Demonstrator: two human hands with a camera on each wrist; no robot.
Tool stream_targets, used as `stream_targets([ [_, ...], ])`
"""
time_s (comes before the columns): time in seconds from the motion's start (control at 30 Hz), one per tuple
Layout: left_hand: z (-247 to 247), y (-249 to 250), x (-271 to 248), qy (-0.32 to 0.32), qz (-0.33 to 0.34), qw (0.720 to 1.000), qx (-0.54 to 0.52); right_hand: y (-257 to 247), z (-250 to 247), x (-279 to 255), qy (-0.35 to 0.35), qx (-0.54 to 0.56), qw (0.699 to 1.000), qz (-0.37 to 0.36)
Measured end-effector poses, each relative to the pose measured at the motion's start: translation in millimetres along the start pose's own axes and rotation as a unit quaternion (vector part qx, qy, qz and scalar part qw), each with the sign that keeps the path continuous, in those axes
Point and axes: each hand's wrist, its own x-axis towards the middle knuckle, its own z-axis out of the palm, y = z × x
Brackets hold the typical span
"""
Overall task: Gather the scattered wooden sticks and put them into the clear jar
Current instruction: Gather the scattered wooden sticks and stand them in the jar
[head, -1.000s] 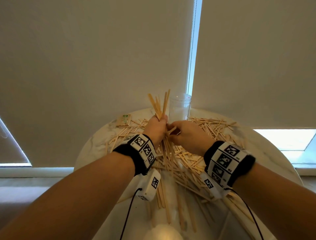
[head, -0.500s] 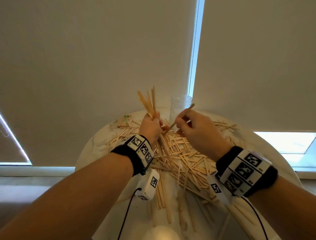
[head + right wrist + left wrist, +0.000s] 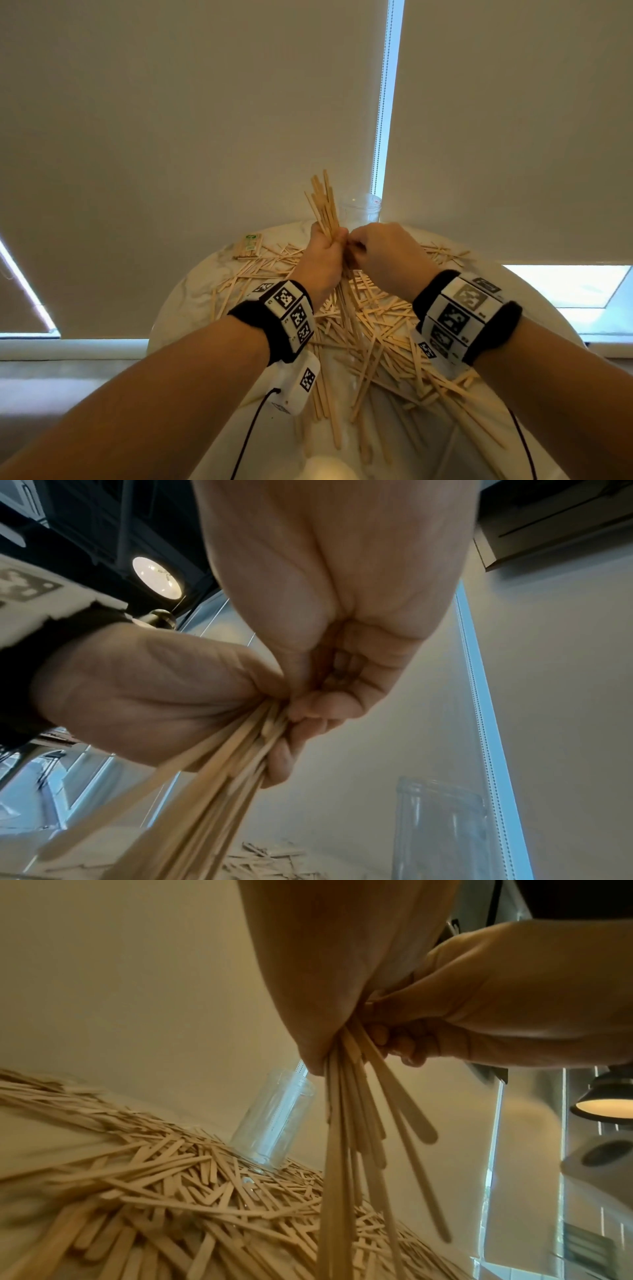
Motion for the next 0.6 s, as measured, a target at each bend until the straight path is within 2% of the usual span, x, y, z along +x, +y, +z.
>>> stream_targets([
  [0.07,-2.0,-0.6,0.5,-0.014,0.009,1.0,0.024,2.2,-7.5,-3.6,-0.002,-0.005,1.0,-0.021],
  [0.17,-5.3,1.4,0.0,-0.016,0.015,0.999,0.047,6.4,-23.4,-2.3,0.068,-0.019,0.997,-0.005],
  [0.27,-5.4,2.3,-2.8,-0.032,0.039,0.998,0.043,5.9,-41.8,5.6,0.15,0.076,0.986,0.019],
  [0.37,4.2,6.8,-9.6,-0.078,0.044,0.995,0.046,0.8,-57.6,13.7,0.179,0.142,0.973,0.003],
  [0.43,12.6,10.5,-13.3,-0.104,0.045,0.992,0.047,-5.3,-63.7,18.0,0.16,0.134,0.978,-0.009],
  [0.53,21.1,12.1,-16.1,-0.127,0.033,0.991,0.014,-10.9,-60.5,24.0,0.073,0.131,0.989,-0.007],
  [0.6,21.6,8.8,-17.3,-0.131,0.026,0.991,-0.006,-10.3,-54.0,27.2,0.064,0.136,0.989,-0.008],
])
